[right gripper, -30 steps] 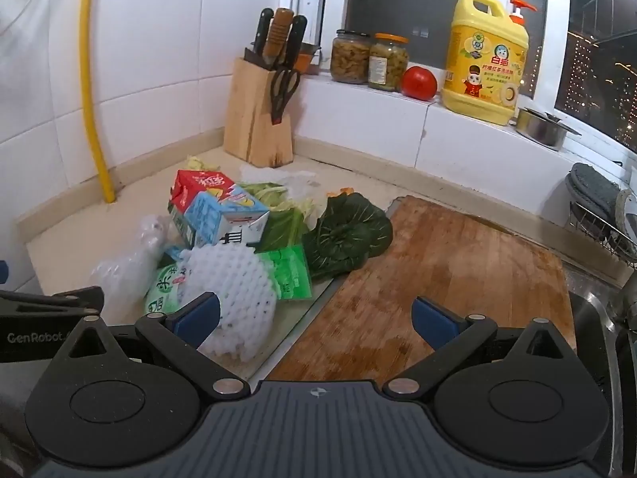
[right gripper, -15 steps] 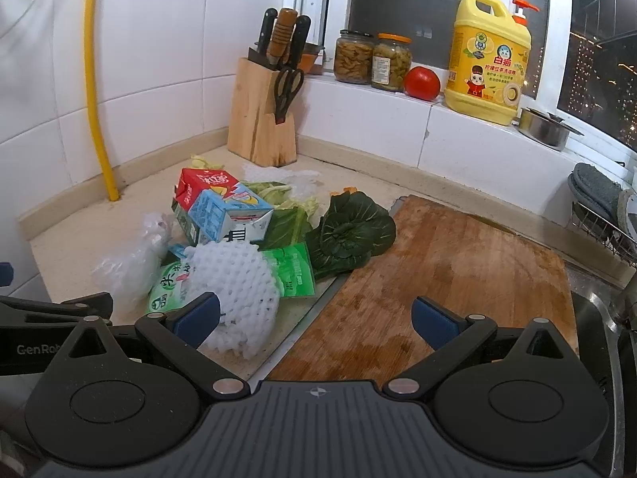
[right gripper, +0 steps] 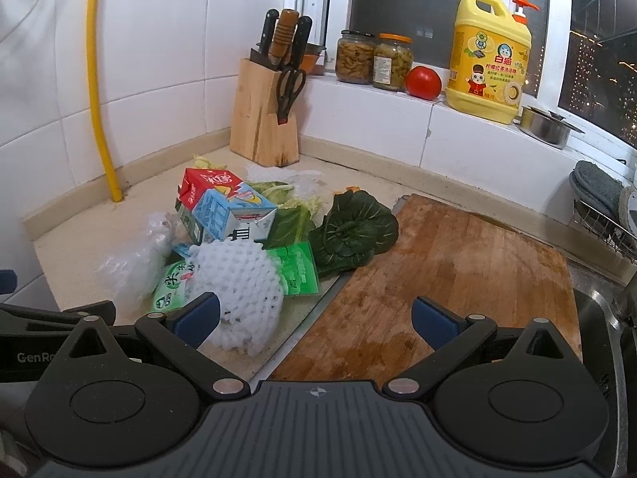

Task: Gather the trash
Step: 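Approach the pile of trash with both tools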

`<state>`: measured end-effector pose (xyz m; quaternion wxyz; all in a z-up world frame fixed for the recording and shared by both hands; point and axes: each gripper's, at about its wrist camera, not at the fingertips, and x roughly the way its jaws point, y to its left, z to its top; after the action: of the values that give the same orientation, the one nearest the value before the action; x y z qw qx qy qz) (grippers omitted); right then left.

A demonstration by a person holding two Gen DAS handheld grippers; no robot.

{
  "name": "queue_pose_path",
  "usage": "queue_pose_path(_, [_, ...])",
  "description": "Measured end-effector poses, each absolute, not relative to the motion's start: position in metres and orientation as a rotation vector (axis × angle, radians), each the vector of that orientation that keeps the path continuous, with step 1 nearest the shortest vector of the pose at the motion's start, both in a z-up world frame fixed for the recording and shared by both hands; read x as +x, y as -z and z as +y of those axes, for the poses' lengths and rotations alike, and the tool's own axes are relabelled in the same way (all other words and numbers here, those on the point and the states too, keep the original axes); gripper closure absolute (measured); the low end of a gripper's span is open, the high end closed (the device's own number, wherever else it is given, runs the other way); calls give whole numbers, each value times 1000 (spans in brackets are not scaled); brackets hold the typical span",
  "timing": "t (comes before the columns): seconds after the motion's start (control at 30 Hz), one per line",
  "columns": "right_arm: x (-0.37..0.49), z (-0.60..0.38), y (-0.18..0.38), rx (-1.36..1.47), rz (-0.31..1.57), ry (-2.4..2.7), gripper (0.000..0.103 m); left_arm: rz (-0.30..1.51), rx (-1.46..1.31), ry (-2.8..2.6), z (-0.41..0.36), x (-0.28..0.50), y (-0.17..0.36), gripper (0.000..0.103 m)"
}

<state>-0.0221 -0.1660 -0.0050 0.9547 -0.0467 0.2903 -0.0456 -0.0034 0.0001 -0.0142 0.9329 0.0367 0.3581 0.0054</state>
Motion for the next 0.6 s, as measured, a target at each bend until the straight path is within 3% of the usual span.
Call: queue_pose_path(0.6, [-20,-169,7,-97,606,98,0,782,51,37,-2,6,21,2])
